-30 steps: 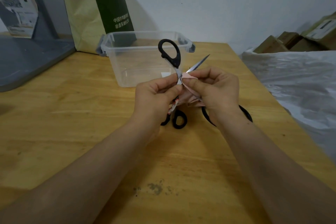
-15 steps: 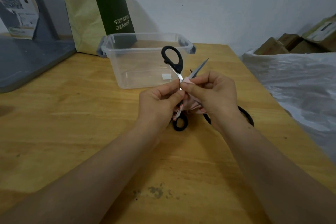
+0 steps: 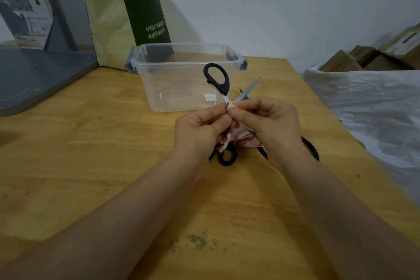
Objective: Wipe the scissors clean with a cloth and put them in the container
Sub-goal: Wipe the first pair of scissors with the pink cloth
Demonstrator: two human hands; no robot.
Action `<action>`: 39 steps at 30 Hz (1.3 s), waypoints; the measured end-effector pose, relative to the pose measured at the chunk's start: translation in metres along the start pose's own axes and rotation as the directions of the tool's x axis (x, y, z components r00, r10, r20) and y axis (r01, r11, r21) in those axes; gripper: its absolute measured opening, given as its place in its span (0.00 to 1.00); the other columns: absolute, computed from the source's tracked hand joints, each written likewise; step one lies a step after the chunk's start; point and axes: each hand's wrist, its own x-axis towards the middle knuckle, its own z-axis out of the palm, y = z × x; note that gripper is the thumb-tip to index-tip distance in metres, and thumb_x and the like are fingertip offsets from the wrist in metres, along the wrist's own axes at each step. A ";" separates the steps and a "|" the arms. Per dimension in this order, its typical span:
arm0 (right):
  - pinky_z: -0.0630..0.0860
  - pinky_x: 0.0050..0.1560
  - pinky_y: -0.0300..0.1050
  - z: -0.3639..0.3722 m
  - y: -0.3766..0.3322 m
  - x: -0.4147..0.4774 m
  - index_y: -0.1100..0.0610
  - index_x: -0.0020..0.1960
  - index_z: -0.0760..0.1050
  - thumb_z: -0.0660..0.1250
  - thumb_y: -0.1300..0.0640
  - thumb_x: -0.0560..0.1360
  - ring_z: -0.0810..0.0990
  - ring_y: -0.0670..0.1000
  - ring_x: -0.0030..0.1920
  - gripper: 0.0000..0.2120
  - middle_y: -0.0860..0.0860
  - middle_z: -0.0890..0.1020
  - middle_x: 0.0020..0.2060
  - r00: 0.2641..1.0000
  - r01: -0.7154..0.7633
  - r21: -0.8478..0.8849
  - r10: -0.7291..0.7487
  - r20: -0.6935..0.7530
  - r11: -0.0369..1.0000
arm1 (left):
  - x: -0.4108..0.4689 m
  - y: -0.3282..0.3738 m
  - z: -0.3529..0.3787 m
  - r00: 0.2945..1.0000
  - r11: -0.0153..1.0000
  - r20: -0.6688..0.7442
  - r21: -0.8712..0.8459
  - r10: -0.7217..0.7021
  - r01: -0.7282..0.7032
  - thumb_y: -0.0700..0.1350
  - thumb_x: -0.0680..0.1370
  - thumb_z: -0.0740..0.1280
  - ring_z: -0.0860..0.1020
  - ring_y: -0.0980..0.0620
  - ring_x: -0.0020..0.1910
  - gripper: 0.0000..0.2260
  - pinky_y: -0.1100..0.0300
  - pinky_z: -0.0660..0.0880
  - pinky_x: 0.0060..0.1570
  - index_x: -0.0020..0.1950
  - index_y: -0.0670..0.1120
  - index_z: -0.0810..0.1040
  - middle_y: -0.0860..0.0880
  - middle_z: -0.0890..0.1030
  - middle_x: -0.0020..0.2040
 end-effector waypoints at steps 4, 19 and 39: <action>0.78 0.30 0.41 0.004 0.002 0.006 0.58 0.38 0.79 0.75 0.66 0.67 0.82 0.50 0.31 0.06 0.51 0.83 0.30 0.996 0.062 -0.057 -0.065 -0.062 0.996 | 0.000 -0.003 0.001 1.000 0.999 0.006 0.040 0.027 -0.027 0.31 0.74 0.67 0.83 0.51 0.39 0.10 0.62 0.79 0.37 0.51 0.42 0.82 0.43 0.85 0.42; 0.81 0.40 0.42 -0.001 0.012 0.011 0.56 0.36 0.77 0.74 0.65 0.69 0.84 0.48 0.38 0.08 0.49 0.85 0.36 0.988 0.145 -0.163 -0.150 -0.022 0.976 | 0.000 -0.004 0.004 0.999 0.999 -0.041 0.051 0.003 -0.001 0.30 0.73 0.67 0.80 0.56 0.30 0.10 0.68 0.74 0.27 0.50 0.42 0.81 0.42 0.83 0.42; 0.81 0.42 0.51 -0.002 0.011 0.011 0.42 0.46 0.76 0.69 0.55 0.75 0.82 0.46 0.38 0.08 0.48 0.83 0.34 0.950 0.286 -0.527 -0.310 0.044 0.800 | -0.002 -0.006 0.008 0.997 0.997 -0.032 -0.015 -0.071 0.071 0.30 0.74 0.66 0.83 0.47 0.39 0.08 0.52 0.81 0.48 0.47 0.41 0.82 0.41 0.84 0.42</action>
